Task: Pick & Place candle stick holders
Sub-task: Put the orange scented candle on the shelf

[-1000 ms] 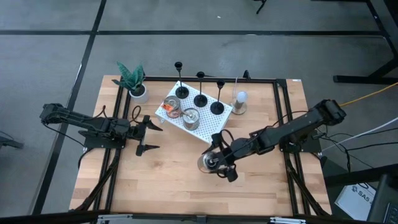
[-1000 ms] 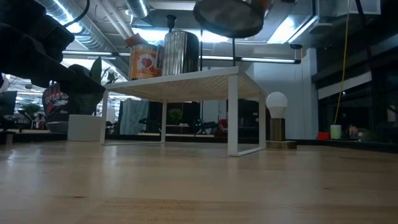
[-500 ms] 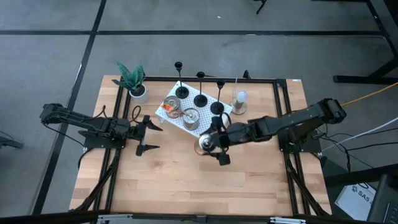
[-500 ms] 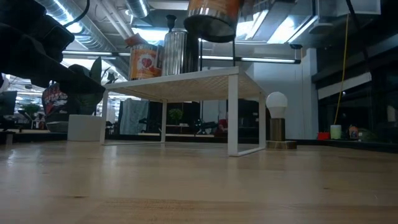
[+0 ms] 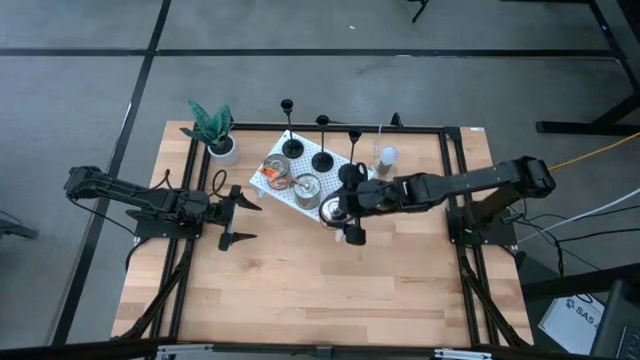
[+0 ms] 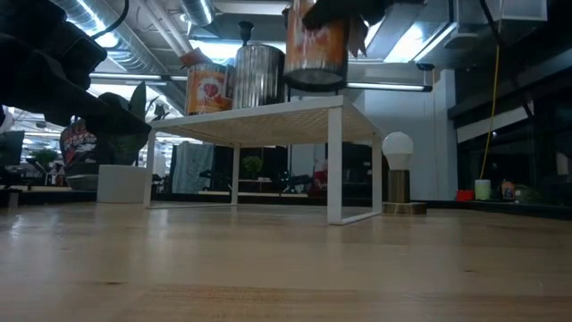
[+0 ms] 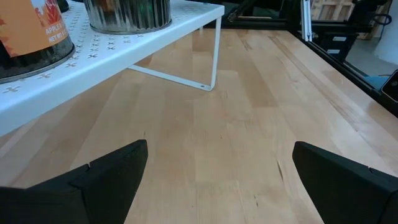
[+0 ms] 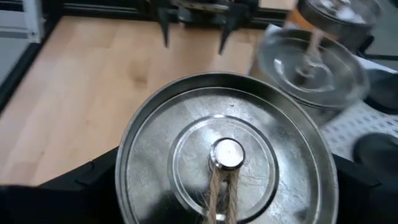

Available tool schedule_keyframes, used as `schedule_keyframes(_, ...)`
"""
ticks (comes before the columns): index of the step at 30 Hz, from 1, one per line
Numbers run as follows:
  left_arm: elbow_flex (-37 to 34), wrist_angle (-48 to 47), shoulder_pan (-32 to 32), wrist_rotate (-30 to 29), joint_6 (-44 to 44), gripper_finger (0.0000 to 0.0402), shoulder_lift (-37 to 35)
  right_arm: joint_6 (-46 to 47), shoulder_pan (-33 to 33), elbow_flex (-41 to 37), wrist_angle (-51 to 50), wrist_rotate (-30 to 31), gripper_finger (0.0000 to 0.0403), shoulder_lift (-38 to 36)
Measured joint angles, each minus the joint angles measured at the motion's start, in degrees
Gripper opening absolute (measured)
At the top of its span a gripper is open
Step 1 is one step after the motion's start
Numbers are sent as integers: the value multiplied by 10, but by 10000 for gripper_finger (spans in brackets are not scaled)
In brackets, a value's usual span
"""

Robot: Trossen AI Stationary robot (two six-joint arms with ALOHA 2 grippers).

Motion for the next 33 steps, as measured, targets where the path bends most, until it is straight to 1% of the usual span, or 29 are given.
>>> schedule_keyframes(2,0,0,0,0,0,400,0,-1,-10,0,-4,0,359,0)
schedule_keyframes(6,0,0,0,0,0,400,0,-7,-27,0,-14,-12,380,0)
schedule_keyframes(8,0,0,0,0,0,400,0,-7,-32,0,-17,-14,384,0)
schedule_keyframes(17,0,0,0,0,0,400,0,-7,-38,1,-23,-20,367,7)
schedule_keyframes(30,0,0,0,0,0,400,0,-38,-43,1,-18,-21,371,9)
schedule_keyframes(33,0,0,0,0,0,400,0,-38,-52,1,-18,-40,374,8)
